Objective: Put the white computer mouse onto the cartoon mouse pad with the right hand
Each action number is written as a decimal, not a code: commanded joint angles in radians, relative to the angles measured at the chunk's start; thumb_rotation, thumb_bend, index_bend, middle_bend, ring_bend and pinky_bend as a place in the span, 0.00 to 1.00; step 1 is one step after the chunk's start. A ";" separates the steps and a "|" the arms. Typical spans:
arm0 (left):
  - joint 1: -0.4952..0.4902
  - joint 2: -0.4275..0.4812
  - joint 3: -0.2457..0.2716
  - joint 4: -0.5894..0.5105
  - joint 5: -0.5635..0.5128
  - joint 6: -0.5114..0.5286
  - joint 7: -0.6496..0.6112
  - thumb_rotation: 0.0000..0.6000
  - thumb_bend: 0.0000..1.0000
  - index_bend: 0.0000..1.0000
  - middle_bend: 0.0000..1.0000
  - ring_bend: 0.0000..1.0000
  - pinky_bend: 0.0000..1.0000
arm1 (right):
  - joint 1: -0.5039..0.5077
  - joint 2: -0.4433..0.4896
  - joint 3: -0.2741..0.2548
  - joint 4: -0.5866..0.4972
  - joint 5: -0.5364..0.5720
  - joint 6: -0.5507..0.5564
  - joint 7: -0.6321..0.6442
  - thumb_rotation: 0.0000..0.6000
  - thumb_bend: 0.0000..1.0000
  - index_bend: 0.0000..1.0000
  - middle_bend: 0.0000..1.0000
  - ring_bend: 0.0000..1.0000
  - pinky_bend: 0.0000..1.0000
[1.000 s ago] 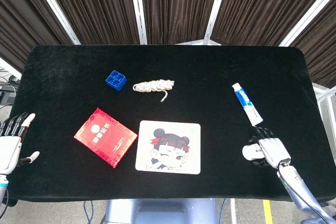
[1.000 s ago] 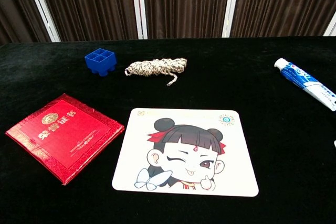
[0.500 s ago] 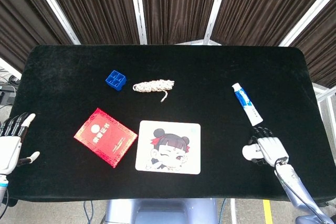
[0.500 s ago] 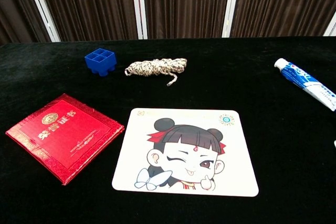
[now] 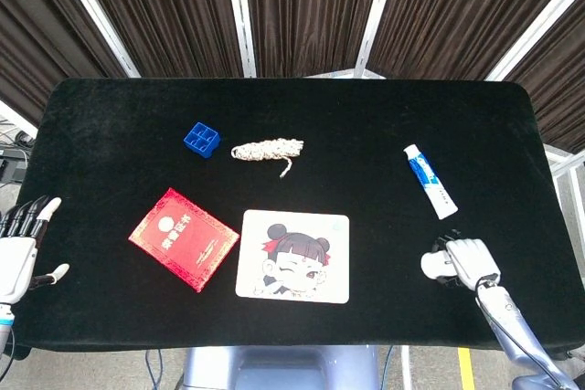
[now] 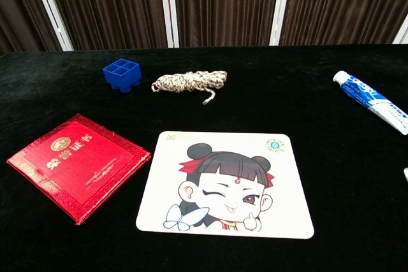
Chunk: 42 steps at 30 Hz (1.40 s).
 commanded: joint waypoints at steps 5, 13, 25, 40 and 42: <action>0.000 0.000 0.000 0.000 0.000 0.001 -0.003 1.00 0.18 0.00 0.00 0.00 0.00 | -0.001 0.006 0.009 -0.012 -0.049 0.053 0.049 1.00 0.27 0.65 0.59 0.48 0.80; -0.001 0.001 0.001 -0.002 0.000 -0.001 -0.002 1.00 0.17 0.00 0.00 0.00 0.00 | 0.033 0.043 0.024 -0.102 -0.092 0.059 0.056 1.00 0.27 0.65 0.59 0.48 0.80; -0.001 0.005 -0.002 -0.008 -0.017 -0.010 -0.007 1.00 0.18 0.00 0.00 0.00 0.00 | 0.188 -0.003 0.035 -0.127 -0.262 -0.010 -0.052 1.00 0.27 0.65 0.59 0.48 0.79; -0.004 0.013 -0.009 -0.030 -0.058 -0.035 -0.011 1.00 0.18 0.00 0.00 0.00 0.00 | 0.387 -0.167 0.071 0.018 -0.388 -0.072 -0.056 1.00 0.27 0.65 0.59 0.48 0.78; -0.005 0.015 -0.011 -0.033 -0.064 -0.038 -0.011 1.00 0.18 0.00 0.00 0.00 0.00 | 0.410 -0.184 0.068 0.051 -0.411 -0.065 -0.032 1.00 0.27 0.65 0.59 0.48 0.78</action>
